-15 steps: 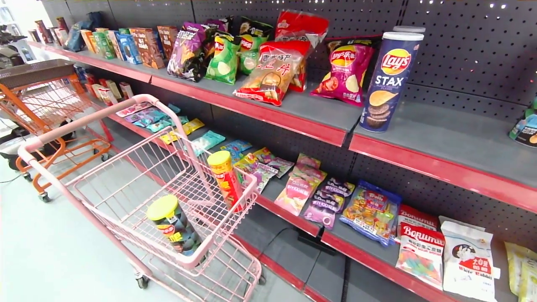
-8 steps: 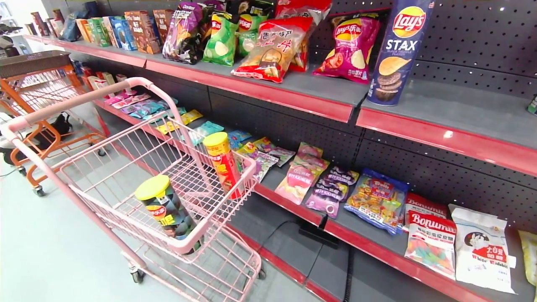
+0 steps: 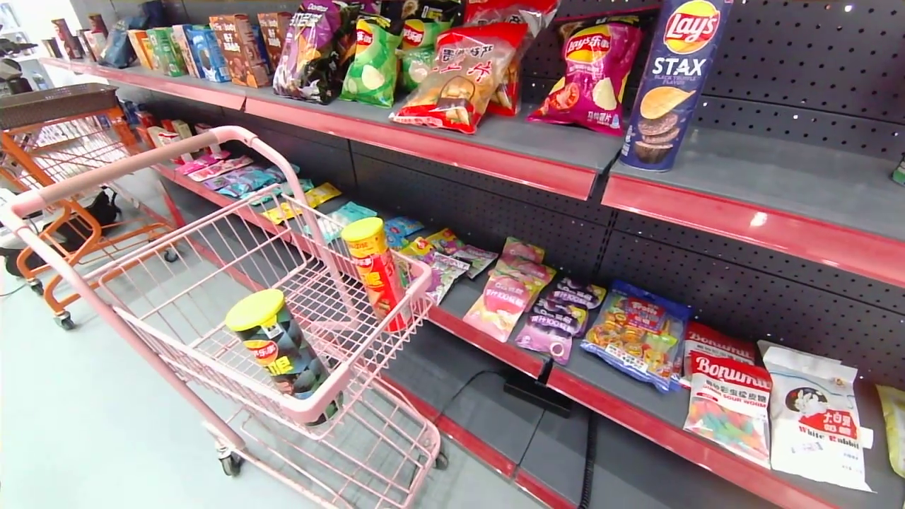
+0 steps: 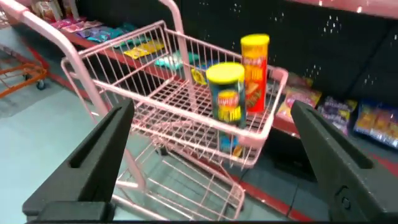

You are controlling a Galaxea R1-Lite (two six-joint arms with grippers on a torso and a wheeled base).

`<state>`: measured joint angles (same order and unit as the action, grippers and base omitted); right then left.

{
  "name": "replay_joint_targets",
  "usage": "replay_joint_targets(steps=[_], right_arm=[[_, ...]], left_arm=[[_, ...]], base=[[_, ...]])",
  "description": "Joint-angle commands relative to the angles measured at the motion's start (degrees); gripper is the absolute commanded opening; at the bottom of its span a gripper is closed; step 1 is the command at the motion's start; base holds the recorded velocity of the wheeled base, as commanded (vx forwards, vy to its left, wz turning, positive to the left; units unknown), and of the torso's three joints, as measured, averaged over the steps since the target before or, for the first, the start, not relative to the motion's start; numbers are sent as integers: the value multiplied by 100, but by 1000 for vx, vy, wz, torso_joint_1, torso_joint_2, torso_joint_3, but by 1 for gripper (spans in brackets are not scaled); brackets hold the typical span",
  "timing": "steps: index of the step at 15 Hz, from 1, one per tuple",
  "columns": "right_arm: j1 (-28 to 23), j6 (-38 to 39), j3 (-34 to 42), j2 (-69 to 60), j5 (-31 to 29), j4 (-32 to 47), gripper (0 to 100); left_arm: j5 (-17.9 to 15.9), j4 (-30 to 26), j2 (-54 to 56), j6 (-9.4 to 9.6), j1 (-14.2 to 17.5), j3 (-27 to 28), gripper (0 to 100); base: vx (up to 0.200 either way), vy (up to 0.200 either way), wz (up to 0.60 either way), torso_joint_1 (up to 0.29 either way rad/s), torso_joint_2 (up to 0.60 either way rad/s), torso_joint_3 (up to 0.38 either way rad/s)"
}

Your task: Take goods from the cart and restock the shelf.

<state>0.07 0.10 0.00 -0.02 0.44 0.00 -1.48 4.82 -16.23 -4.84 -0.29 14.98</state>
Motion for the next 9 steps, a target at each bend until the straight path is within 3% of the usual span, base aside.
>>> replay_joint_targets(steps=[1,3,4,6,9], right_arm=[[1,8,0,2,0,0,100],[1,-1,0,2,0,0,100],[1,-1,0,2,0,0,100],[1,-1,0,2,0,0,100],[1,-1,0,2,0,0,100]], left_arm=[[60,802,-3466,-298,56,1112,100],[-318,1461,-4020,-298,56,778,100],[-459,2182,-4618,-298,73,532,100],[-477,2929,-5250,-281,64,339,100],[-556,3307,-5760,-272,56,339,100]], base=[[0,0,0,0,0,0],[0,0,0,0,0,0],[0,0,0,0,0,0],[0,0,0,0,0,0],[0,0,0,0,0,0]])
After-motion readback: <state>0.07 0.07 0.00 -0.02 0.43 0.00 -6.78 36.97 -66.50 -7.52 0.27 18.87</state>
